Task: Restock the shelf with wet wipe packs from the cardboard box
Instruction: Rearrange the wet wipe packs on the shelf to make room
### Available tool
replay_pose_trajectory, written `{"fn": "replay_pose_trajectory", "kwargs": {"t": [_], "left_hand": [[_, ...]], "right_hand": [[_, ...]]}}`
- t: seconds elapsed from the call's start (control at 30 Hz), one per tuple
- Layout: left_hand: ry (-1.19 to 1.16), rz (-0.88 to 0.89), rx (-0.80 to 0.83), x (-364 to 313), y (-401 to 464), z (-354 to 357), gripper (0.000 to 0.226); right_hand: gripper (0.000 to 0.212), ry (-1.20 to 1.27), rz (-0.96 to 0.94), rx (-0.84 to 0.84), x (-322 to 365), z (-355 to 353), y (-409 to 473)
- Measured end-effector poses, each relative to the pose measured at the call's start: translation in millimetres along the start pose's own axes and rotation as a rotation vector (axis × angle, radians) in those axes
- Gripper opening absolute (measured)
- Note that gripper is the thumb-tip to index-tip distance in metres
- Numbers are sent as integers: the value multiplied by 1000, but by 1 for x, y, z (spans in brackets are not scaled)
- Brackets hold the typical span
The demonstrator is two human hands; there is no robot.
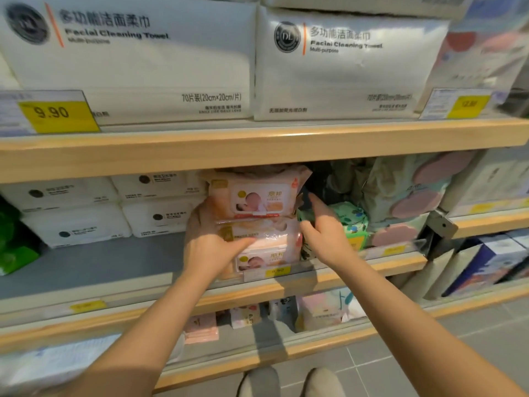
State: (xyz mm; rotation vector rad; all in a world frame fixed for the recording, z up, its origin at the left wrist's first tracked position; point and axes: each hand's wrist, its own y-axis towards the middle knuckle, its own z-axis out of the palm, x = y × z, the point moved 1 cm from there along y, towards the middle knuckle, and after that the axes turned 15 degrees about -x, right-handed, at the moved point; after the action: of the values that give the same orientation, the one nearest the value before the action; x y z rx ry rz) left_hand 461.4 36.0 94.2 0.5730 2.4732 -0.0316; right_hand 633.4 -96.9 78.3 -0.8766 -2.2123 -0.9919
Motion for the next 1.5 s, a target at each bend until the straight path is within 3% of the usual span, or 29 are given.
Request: {"fn": "replay_pose_trajectory", "kwargs": {"t": [0.1, 0.13, 0.27, 0.4, 0.47, 0.57, 0.73, 0.83, 0.93, 1.03, 1.17, 1.33, 1.5], "left_hand": [[-262, -215, 83, 2, -2, 0, 52], [-353, -240, 79, 1, -3, 0, 58], [-486, -124, -15, 1, -4, -3, 74], [-406, -86, -27, 4, -3, -1, 68], [-305, -48, 2, 4, -5, -2, 48], [-312, -39, 34, 4, -7, -1, 48], [-337, 23, 0, 10, -5, -4, 43], [-346, 10, -50, 19, -7, -20, 41], [-189, 83, -120, 43, -16, -52, 45], [-102, 190, -189, 80, -39, -90, 50], [-36, 192, -265, 164, -84, -141, 55], [70, 41, -352, 290, -148, -192, 52], [188, -48, -356, 394, -211, -216, 67]], "right_hand": [[60, 140, 74, 79, 15, 21, 11], [61, 151, 117, 88, 18, 24, 13], [71, 152, 156, 163, 20, 33, 21], [64, 162, 161, 125, 14, 41, 24], [64, 165, 192, 85, 17, 36, 22], [66, 139, 195, 91, 20, 33, 21], [51, 44, 133, 71, 29, 28, 14], [42, -102, 52, 104, 40, 15, 4], [29, -343, 52, 161, 68, -2, -11], [41, -385, -24, 210, 108, -9, -30], [49, -283, -144, 307, 163, 12, -69], [55, -239, -241, 483, 218, 72, -126], [55, -128, -335, 615, 262, 140, -191]]}}
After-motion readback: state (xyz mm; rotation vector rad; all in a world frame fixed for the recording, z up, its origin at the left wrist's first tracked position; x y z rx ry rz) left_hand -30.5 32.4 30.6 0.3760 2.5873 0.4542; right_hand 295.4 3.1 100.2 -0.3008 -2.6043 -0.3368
